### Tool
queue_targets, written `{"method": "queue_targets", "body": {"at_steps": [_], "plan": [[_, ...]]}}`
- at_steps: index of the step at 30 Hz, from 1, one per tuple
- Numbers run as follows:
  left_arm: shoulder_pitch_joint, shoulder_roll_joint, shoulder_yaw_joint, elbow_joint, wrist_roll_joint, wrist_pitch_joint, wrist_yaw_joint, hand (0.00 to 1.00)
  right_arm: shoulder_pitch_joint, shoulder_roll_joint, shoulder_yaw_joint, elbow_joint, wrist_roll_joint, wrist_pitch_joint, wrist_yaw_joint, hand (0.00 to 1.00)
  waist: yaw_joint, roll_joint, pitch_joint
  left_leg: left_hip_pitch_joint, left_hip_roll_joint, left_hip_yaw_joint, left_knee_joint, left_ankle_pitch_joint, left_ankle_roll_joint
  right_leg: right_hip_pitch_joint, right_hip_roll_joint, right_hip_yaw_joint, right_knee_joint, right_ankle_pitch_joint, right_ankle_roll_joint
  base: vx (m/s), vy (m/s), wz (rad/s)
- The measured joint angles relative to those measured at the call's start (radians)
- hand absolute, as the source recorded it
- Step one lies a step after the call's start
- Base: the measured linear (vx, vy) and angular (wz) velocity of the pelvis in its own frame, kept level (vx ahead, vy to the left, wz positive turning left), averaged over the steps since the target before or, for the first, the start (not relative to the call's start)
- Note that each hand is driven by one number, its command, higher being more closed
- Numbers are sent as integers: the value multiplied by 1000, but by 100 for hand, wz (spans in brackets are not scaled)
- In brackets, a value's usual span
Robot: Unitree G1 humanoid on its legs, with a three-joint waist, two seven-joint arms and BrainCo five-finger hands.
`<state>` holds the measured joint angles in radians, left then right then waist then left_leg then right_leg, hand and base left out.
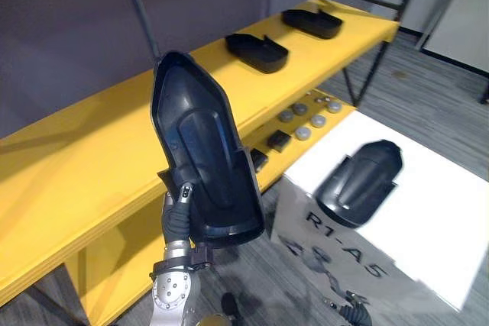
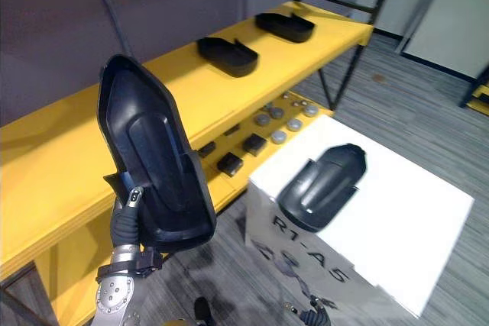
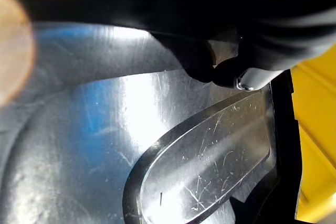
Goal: Walk over and take plastic housings, then place them on the shelf
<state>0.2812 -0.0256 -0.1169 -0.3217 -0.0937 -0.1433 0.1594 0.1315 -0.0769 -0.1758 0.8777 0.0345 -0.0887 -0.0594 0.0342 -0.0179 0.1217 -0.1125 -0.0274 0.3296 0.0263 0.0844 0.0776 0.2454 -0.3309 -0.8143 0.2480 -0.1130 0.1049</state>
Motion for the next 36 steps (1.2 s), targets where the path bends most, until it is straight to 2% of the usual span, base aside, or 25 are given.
{"method": "queue_targets", "body": {"at_steps": [2,3,4,5,6,7,8,9,10,12,13,14,15,16,18,19,21,28,31,36], "plan": [[-20,3,-12,7,1,1,-9,100,0,11,1,0,-24,10,1,0,-9,-7,7,8,-42,-59,18,-22,27,-9,-71,10,148,14,-21,192,186,107],[-34,3,-27,18,1,1,-11,100,2,13,2,0,-29,13,2,0,-21,-3,16,28,-54,-100,24,-35,35,-24,-101,54,254,46,-71,210,158,119],[-50,7,-43,36,2,1,-9,100,5,18,5,3,-32,15,3,0,-21,2,21,50,-55,-146,32,-57,33,-85,-104,199,386,36,-114,205,131,103],[-57,10,-43,45,7,1,-6,100,6,20,12,2,-32,15,4,0,-22,4,22,57,-52,-169,37,-69,26,-121,-78,285,427,-7,-101,185,76,92],[-71,12,-43,66,11,1,-1,100,9,21,27,0,-32,15,5,0,-21,7,26,75,-46,-203,40,-80,24,-198,-6,453,471,-76,-85,170,36,86],[-81,12,-43,83,21,1,6,100,12,24,41,-10,-29,15,7,0,-22,7,27,92,-45,-231,42,-91,16,-267,58,585,473,-120,-63,165,28,74],[-83,13,-45,89,24,1,9,100,11,24,43,-16,-31,15,7,0,-22,4,28,101,-46,-241,42,-95,13,-292,81,631,463,-135,-53,154,20,67],[-87,13,-48,99,39,2,14,100,19,30,53,-40,-31,15,8,0,-20,1,27,118,-49,-267,48,-106,-1,-342,123,707,419,-152,-27,150,-15,65],[-94,15,-57,102,41,2,22,100,30,44,55,-71,-29,15,7,0,-22,1,34,141,-50,-297,51,-111,-7,-382,157,763,370,-156,-20,153,-37,71],[-107,12,-80,102,41,2,38,100,47,53,60,-108,-27,14,7,0,-23,-3,32,145,-50,-344,79,-137,-34,-421,212,864,290,-154,-16,173,-146,94],[-119,11,-99,100,49,2,48,100,71,59,61,-131,-26,15,5,0,-20,-16,24,137,-55,-364,111,-173,-48,-424,223,901,218,-144,-19,135,-151,100],[-119,11,-103,95,56,0,53,100,80,66,61,-133,-26,15,4,0,-14,-31,16,136,-59,-365,126,-191,-42,-422,214,899,179,-119,-20,193,-228,68],[-119,12,-99,93,62,-2,62,100,97,90,62,-133,-25,16,4,0,7,-74,-5,133,-76,-347,163,-240,-39,-407,175,878,114,-37,-33,193,-227,31],[-116,-8,-99,112,64,3,71,100,104,92,60,-134,-26,21,5,0,7,-56,-13,126,-35,-325,229,-296,-55,-374,189,844,101,-13,3,293,-336,31],[-121,-24,-110,115,80,6,74,100,110,81,61,-147,-21,22,2,0,-8,-31,-33,106,63,-234,274,-315,-94,-340,217,791,63,-16,-17,248,-262,46],[-126,-24,-117,115,86,6,69,100,109,72,61,-149,-21,25,2,0,-12,-18,-40,110,77,-231,266,-306,-106,-324,226,775,43,-15,-21,200,-164,38],[-127,-24,-116,116,88,7,72,100,111,76,61,-160,-21,25,2,0,-17,-18,-41,142,87,-227,237,-297,-120,-282,236,762,6,-14,-22,184,-83,19],[-137,-24,-117,116,122,14,89,100,141,94,99,-161,-21,25,3,0,-8,-33,-68,193,80,-234,182,-290,-130,-205,233,726,-72,-7,-32,128,32,15],[-193,-22,-116,150,137,34,116,100,149,99,100,-161,-22,25,2,0,-8,-49,-79,196,70,-249,166,-272,-145,-189,223,713,-89,-2,-38,45,36,25],[-323,-22,-115,264,136,53,148,100,148,100,101,-159,-22,25,2,0,-14,-51,-80,207,71,-248,137,-249,-150,-181,226,716,-106,6,-47,-33,6,6]]}}
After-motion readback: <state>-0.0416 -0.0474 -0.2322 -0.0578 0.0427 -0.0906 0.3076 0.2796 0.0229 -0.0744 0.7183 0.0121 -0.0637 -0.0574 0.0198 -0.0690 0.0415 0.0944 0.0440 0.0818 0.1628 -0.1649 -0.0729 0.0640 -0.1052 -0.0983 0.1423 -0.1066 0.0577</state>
